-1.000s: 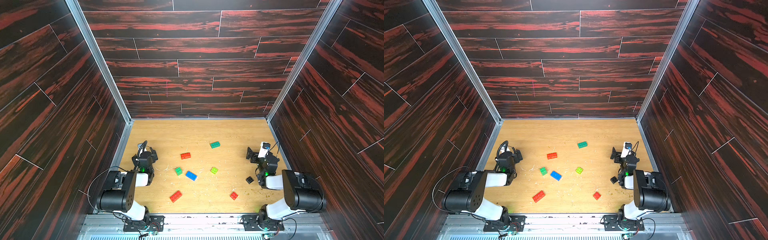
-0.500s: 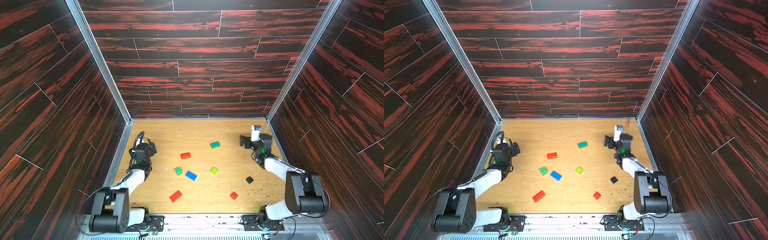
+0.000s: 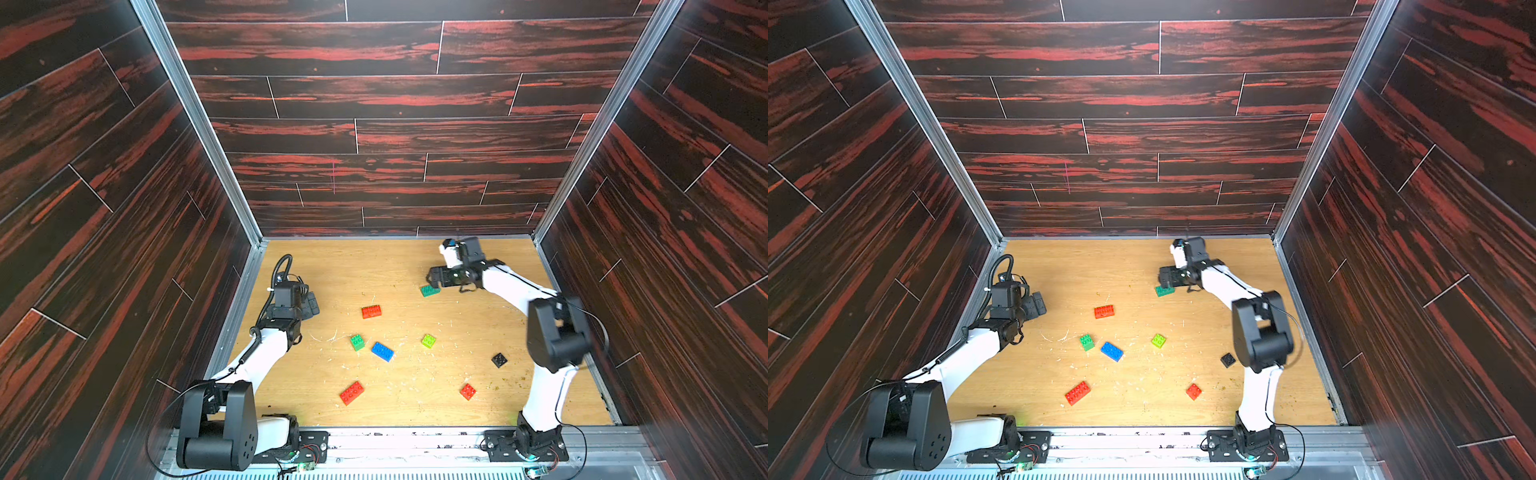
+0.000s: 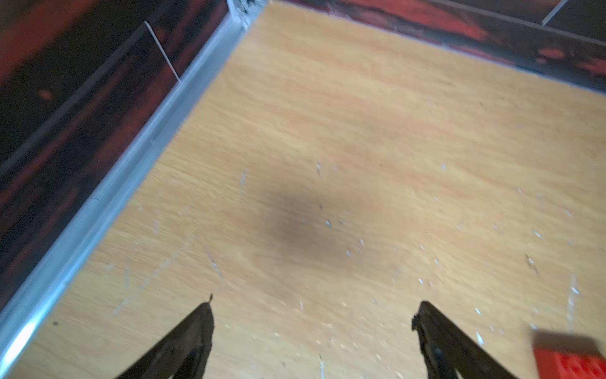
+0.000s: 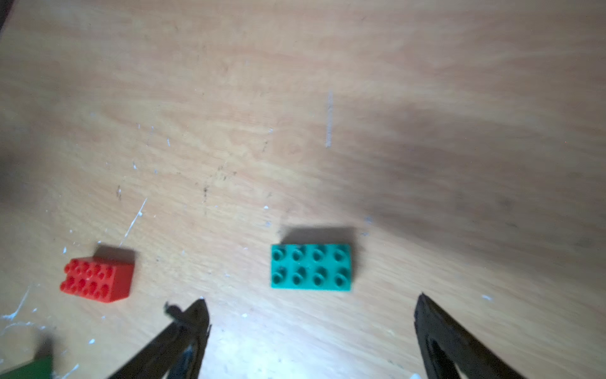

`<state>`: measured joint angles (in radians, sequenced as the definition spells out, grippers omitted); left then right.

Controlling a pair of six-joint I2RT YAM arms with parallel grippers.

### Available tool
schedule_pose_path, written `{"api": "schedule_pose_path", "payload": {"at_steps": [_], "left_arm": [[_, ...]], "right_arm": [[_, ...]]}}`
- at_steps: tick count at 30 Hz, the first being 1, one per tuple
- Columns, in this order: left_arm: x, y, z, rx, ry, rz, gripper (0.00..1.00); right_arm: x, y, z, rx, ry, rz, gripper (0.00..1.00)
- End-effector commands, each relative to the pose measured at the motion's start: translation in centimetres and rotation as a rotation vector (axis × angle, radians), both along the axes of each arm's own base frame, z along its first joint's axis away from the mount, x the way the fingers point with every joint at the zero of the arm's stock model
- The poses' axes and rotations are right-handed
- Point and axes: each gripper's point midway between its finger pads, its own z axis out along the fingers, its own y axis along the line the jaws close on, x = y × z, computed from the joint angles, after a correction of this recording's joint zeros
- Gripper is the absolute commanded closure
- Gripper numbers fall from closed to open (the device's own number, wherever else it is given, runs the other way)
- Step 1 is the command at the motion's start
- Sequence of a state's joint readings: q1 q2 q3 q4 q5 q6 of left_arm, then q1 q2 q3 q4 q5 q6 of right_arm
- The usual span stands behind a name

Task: Assemble a carrot with lego
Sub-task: Move the lego brick at the center of the board.

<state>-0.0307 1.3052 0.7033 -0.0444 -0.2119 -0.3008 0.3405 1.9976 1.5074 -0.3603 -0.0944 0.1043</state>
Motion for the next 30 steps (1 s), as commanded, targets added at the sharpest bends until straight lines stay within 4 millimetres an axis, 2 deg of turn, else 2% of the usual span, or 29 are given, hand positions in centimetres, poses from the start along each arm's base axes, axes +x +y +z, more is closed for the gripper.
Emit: {"api": "schedule_pose_path", "payload": {"at_steps": [1, 7, 17, 30], "left_arm": [[-0.1, -1.1, 0.7, -0.04, 0.012, -0.028, 0.03], [-0.2, -1.6, 0.4, -0.046, 0.028, -0.049, 0.03], [0.2, -2.0, 0.0, -0.057, 0.035, -0.065, 0.03], [0.4, -2.0, -0.5, -0.052, 0.05, -0.066, 0.03]], "right_arm": [[-2.0, 0.2, -3.5, -0.055, 0.199, 0.01, 0.01], [-1.3, 0.7, -5.5, -0.169, 0.247, 0.032, 0.01], [-1.1, 1.1, -7.8, -0.239, 0.271, 0.046, 0.02], [-0.5, 1.2, -9.6, -0.303, 0.28, 0.043, 0.23]]}}
